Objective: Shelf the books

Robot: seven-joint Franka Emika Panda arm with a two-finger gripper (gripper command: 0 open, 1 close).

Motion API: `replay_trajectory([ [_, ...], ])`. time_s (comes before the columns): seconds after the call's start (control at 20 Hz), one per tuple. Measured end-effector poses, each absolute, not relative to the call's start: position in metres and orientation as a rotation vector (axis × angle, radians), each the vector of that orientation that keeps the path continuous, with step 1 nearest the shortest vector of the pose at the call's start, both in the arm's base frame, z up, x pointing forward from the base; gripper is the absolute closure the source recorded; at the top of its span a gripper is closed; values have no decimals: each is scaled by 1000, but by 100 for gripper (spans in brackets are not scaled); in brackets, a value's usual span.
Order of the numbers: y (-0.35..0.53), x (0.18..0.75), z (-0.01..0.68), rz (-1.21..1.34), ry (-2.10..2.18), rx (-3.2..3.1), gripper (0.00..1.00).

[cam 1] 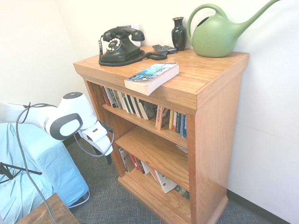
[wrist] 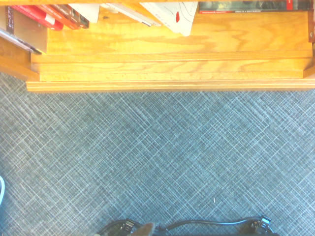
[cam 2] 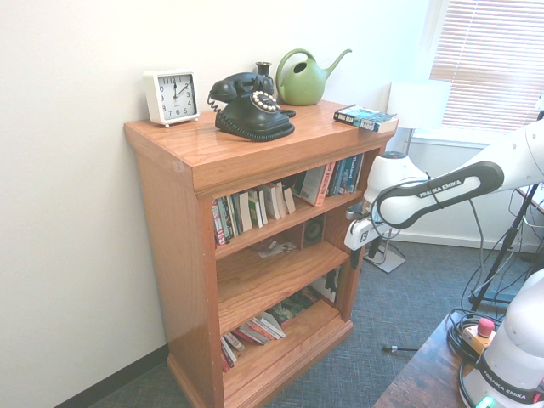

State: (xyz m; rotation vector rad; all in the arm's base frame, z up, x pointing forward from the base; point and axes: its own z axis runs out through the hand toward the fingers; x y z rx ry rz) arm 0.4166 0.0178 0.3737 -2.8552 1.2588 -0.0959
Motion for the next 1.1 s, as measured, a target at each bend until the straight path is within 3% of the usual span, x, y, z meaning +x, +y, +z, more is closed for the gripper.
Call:
replay_trajectory([
  [0.4, -43, 419, 401, -262, 1387, -2958, 0],
  [0.8, -106, 414, 566, -744, 1559, -3207, 0],
  [1.1, -109, 428, 619, -906, 1613, -3414, 0],
])
